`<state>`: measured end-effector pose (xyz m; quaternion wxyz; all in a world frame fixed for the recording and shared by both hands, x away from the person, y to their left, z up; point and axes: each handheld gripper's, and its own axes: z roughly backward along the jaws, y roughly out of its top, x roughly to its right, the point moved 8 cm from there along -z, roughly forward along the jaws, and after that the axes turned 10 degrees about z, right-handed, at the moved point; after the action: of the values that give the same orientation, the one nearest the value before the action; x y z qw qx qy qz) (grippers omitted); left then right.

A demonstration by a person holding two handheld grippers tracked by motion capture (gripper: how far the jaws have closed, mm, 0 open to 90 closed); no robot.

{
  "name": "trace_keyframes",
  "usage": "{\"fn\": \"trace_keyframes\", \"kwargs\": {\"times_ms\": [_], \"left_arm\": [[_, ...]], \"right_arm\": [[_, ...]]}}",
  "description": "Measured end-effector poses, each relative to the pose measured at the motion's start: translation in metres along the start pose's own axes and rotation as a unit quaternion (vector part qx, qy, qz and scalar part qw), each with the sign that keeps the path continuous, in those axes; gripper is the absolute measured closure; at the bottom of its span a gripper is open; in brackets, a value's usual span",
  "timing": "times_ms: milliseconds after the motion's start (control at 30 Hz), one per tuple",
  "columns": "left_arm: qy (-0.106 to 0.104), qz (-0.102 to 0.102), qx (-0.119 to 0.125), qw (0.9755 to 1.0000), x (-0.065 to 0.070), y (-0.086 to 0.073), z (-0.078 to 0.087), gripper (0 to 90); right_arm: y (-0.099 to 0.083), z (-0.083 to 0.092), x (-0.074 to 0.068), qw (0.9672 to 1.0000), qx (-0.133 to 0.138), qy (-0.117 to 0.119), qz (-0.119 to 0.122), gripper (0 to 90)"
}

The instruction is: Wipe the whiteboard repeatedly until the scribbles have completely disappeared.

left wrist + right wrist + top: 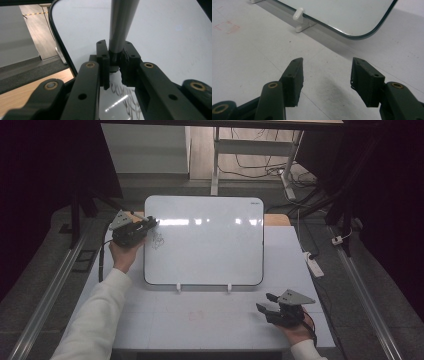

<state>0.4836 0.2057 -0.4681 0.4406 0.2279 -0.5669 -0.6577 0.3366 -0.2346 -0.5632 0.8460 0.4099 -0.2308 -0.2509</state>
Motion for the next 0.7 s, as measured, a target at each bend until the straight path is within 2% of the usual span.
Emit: {"fn": "trace_keyframes", "kwargs": {"times_ms": [100,200,267,400,433,500,533,600,700], "left_arm": [[0.004,-0.011,-0.006,0.9999,-0.002,-0.009,0.006,77.7],[0.005,-0.005,-0.006,1.0,-0.005,-0.011,0.011,77.8],[0.006,-0.009,-0.009,0.9999,-0.002,-0.013,0.011,77.7],[-0.003,-0.035,-0.022,0.9991,0.009,-0.02,0.009,77.8],[-0.005,-0.033,-0.022,0.9992,0.009,-0.019,0.009,77.7],[0.015,-0.029,-0.011,0.9994,0.002,-0.012,0.01,77.7],[0.022,-0.02,-0.001,0.9996,-0.002,-0.008,0.01,77.7],[0.015,0.001,0.006,0.9999,-0.005,-0.007,0.009,77.7],[0.004,-0.01,-0.005,0.9999,0.002,-0.014,0.007,77.7]], "right_arm": [[-0.001,0.0,0.0,1.0,0.0,0.001,0.0,43.9],[-0.001,-0.001,-0.001,1.0,-0.002,0.002,0.001,43.9],[0.0,-0.001,-0.002,1.0,-0.002,0.004,0.001,43.9],[0.001,-0.001,-0.003,1.0,0.0,0.004,0.004,43.9],[0.001,-0.001,-0.002,1.0,0.0,0.003,0.003,43.8],[0.0,-0.001,-0.002,1.0,-0.001,0.003,0.003,43.8],[0.0,-0.002,-0.002,1.0,-0.002,0.004,0.003,43.8],[0.0,-0.002,-0.002,1.0,-0.002,0.004,0.003,43.8],[0.001,-0.001,-0.003,1.0,-0.001,0.004,0.004,43.8]]}}
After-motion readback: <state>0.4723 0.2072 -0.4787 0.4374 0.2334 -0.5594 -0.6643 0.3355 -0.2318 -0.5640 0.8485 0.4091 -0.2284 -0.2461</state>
